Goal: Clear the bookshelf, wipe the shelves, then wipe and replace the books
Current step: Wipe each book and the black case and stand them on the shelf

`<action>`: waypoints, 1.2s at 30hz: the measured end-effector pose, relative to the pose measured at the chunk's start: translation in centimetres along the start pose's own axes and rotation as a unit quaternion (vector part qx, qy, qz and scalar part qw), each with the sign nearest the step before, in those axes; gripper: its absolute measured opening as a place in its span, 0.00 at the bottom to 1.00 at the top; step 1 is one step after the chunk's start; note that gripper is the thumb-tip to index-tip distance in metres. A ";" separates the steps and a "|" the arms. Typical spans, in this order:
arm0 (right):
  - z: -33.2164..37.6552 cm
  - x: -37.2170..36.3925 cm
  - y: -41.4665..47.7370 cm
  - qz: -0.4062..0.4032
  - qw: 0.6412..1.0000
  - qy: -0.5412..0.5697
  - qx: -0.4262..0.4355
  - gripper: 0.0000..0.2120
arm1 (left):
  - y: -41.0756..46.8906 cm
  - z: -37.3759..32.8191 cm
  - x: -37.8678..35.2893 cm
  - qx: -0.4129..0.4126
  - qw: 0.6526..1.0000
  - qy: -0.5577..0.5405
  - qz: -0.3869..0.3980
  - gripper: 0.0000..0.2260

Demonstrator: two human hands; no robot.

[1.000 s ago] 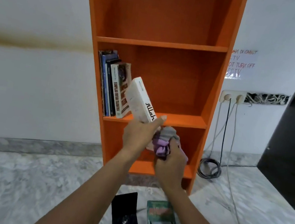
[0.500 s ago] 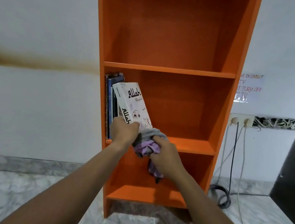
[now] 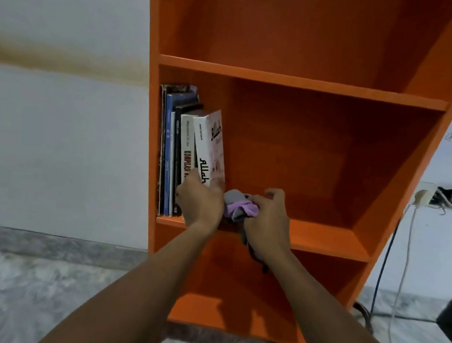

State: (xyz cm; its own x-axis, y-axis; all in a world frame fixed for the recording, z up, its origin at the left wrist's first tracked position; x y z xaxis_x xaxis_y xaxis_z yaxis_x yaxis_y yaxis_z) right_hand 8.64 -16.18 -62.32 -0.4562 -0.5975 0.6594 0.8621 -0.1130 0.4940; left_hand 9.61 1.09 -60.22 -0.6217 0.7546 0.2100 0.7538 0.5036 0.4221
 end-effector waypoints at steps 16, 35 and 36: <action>-1.7 -0.4 -4.5 0.091 0.962 0.245 -0.075 0.05 | 1.4 0.4 2.1 -0.056 0.981 0.177 0.046 0.17; -21.1 -4.9 -30.4 0.078 0.823 0.280 -0.487 0.11 | -32.3 20.6 -0.1 0.193 0.838 0.204 0.468 0.13; -22.5 -5.6 -31.9 0.065 0.812 0.281 -0.507 0.14 | -33.9 21.8 -0.3 0.211 0.823 0.204 0.486 0.07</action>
State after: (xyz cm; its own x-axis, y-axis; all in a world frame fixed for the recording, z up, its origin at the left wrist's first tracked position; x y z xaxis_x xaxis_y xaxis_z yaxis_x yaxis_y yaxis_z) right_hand -11.32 -27.12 -94.49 -0.4198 -0.8925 0.1649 0.7636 -0.4456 -0.4673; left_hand -11.19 -7.05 -93.79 0.3648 0.7266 0.5822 0.8904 -0.0893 -0.4464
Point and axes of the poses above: each hand's wrist, its own y-axis towards the middle knuckle, its own x-axis out of the back of the hand, z = x × y, the point moved 7 cm from there along y, towards the middle knuckle, and after that the axes turned 1 degree about -x, right-handed, at the moved point
